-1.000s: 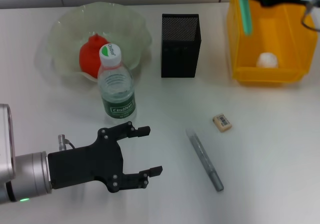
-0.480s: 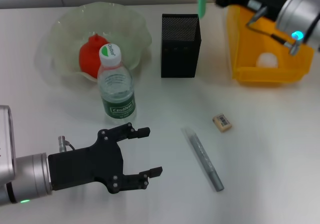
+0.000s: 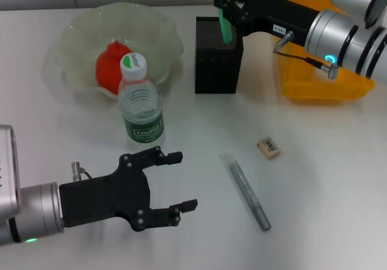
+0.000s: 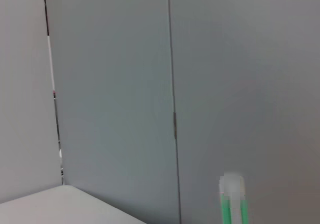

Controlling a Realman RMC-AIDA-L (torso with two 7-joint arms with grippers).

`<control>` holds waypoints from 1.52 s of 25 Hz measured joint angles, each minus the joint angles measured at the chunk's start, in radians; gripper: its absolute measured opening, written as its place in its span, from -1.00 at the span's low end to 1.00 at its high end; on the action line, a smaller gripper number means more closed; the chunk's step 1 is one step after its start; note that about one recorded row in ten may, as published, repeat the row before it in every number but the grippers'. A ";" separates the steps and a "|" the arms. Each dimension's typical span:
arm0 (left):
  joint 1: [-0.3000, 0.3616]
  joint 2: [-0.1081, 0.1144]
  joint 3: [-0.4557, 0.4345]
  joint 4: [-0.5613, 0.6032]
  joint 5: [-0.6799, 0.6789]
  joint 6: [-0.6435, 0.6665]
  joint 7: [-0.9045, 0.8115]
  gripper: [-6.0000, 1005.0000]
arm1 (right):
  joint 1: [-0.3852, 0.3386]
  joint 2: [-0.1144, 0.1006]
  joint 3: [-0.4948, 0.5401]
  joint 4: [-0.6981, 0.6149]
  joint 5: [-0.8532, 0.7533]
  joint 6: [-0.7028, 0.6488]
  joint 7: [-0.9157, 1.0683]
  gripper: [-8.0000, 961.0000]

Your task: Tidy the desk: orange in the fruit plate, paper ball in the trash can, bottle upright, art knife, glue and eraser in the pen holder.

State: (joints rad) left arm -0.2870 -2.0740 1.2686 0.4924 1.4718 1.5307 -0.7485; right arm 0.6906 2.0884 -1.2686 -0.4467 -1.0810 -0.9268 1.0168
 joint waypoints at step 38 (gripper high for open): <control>-0.015 -0.001 0.002 -0.011 0.001 0.001 0.000 0.62 | -0.162 -0.001 -0.272 -0.883 -1.470 -0.453 1.763 0.38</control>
State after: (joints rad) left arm -0.3022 -2.0754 1.2701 0.4816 1.4726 1.5312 -0.7486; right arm 0.5282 2.0878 -1.5408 -1.3302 -2.5511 -1.3796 2.7803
